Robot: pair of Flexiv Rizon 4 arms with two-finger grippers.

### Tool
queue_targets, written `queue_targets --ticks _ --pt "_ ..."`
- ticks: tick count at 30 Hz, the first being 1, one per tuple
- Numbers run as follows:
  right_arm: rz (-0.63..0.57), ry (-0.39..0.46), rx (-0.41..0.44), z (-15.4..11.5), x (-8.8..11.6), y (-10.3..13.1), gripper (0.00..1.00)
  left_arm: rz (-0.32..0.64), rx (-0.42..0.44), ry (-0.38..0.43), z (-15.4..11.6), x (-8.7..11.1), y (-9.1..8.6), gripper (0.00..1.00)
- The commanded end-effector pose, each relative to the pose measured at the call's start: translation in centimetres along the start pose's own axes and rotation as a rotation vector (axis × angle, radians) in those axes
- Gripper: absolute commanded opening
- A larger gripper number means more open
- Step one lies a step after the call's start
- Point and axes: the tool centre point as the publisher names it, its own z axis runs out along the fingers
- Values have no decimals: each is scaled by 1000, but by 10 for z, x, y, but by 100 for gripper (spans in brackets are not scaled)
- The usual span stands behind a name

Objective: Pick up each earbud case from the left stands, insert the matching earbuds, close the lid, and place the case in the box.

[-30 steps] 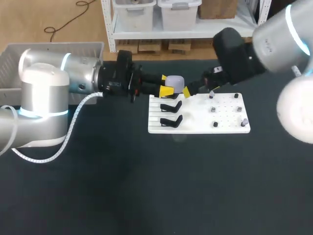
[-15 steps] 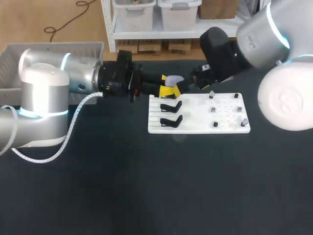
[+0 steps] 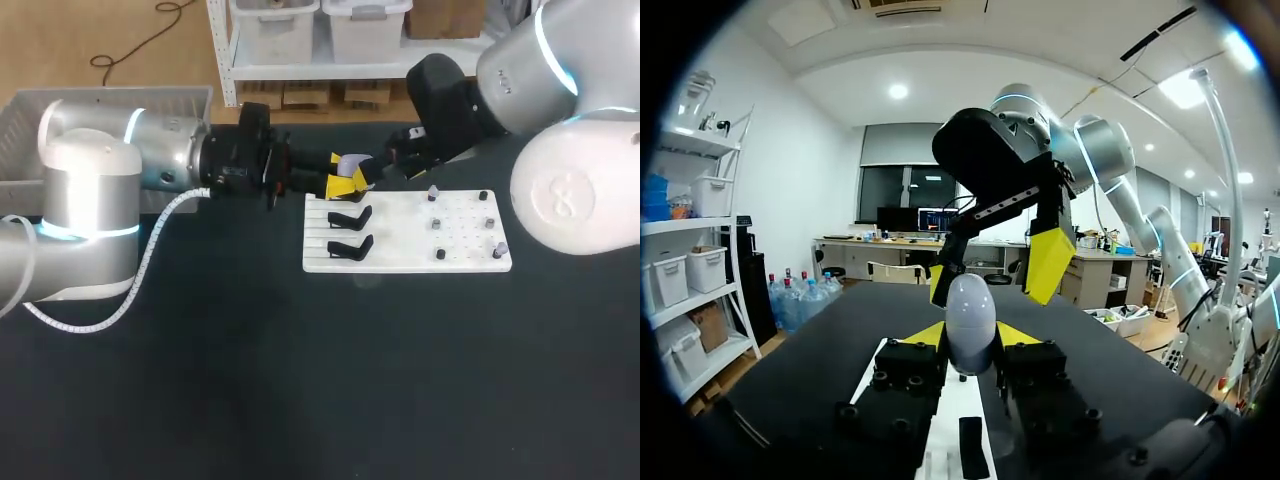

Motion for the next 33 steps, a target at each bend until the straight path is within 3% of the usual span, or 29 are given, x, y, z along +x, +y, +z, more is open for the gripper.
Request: queue_targets --ticks 1,24,33 --pt "3 1 3 3 -2 -2 100 -1 3 1 0 0 1 0" --pt "44 -22 51 2 -10 -14 100 -1 3 1 0 0 1 0" --pt "39 -119 100 -22 -23 -17 100 -1 3 1 0 0 1 0"
